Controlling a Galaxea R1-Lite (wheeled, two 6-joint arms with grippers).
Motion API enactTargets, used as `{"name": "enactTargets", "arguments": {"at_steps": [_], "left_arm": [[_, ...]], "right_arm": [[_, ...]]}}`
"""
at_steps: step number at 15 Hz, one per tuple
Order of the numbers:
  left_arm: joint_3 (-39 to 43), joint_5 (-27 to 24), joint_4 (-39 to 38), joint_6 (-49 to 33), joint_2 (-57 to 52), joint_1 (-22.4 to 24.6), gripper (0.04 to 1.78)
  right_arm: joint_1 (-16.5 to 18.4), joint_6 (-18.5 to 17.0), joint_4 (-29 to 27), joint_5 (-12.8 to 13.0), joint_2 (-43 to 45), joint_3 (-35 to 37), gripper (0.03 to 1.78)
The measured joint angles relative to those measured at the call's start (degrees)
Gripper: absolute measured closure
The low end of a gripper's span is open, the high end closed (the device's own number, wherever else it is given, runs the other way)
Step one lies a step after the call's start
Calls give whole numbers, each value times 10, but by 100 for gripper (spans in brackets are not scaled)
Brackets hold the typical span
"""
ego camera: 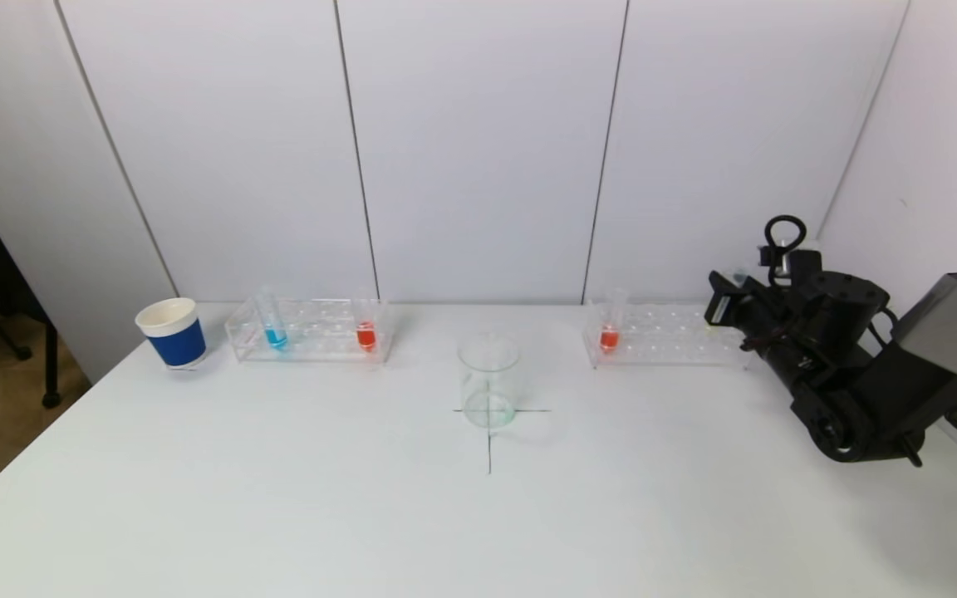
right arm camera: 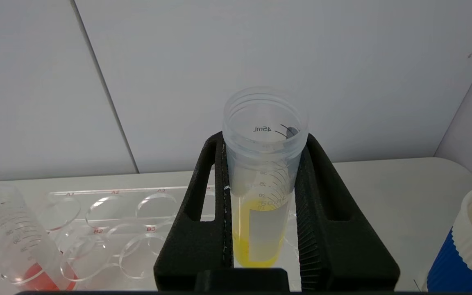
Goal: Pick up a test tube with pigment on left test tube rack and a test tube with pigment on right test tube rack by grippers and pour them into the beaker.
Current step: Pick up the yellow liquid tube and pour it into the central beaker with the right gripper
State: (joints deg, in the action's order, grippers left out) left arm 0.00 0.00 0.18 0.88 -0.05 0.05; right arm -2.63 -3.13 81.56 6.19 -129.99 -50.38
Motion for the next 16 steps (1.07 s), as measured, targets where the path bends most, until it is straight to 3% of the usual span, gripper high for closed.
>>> {"name": "enactTargets", "arguments": {"at_steps": [8,13,16], "left_arm": [[0,0,0,0,0,0,6],[0,0,0,0,0,0,6],[0,0,0,0,0,0,6]], "right_arm": [[-3,8,-15,-1,58,12,132],[-10,13,-112,-11,127,-7,132],[-12,38,-195,-17,169,-50,132]]}}
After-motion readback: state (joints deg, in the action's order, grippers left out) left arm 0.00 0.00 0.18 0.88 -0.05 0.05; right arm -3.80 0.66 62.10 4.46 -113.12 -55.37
